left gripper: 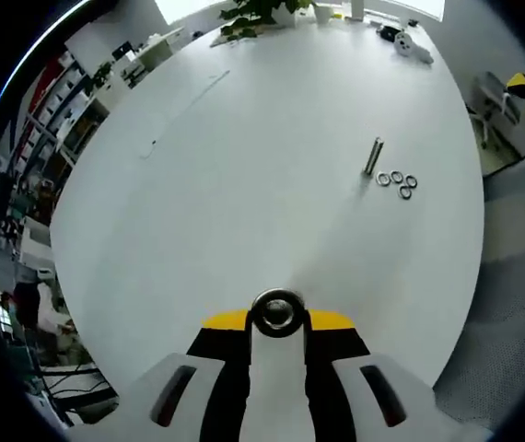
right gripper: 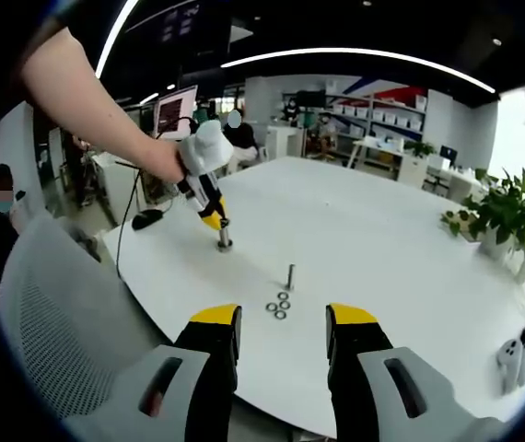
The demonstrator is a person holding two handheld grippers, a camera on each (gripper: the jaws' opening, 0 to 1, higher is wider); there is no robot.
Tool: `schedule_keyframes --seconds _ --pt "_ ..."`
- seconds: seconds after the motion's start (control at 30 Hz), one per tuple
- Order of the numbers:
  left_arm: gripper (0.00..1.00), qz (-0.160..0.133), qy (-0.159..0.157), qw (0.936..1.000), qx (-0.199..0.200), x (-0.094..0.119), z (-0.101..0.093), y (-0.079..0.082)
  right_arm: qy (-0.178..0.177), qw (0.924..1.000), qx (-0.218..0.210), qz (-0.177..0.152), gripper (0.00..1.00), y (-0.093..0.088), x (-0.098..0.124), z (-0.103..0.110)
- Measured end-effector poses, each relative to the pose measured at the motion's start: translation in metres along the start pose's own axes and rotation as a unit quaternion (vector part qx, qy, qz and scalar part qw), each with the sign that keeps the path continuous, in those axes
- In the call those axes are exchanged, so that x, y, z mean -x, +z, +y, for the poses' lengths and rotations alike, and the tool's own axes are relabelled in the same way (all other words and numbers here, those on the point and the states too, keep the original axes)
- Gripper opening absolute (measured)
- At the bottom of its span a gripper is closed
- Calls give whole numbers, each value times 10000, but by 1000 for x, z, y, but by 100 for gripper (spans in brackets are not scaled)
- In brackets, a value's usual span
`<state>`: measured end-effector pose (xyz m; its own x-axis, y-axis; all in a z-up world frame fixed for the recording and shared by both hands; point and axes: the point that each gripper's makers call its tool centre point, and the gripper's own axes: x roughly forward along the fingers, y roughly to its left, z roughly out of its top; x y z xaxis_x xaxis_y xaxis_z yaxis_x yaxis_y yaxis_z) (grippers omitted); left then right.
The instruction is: Place the washer onto the threaded stud by aligning its center hole with the stud, sliding it down to the base, and recovering from edge contact or off-axis alignment until the washer reaches the visible bottom stop.
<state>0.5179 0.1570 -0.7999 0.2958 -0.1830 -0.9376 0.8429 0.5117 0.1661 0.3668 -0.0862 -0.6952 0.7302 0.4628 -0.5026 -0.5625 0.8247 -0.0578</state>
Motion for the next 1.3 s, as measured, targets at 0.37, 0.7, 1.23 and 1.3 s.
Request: schedule_keyframes --seconds 0.37,0.7,1.23,1.3 --pt "19 122 -116 9998 -54 -13 1 -4 1 10000 39 59 39 -2 -1 0" --pt "19 197 -210 9996 -47 -33 -3 -9 -20 9999 50 129 39 -4 -1 -1" --pt "20 236 -316 9992 82 -41 -13 -12 -40 9998 92 187 39 -6 -2 -1" --pt "20 225 -338 9991 123 -41 -14 -12 -48 9998 104 169 39 -5 -2 -1"
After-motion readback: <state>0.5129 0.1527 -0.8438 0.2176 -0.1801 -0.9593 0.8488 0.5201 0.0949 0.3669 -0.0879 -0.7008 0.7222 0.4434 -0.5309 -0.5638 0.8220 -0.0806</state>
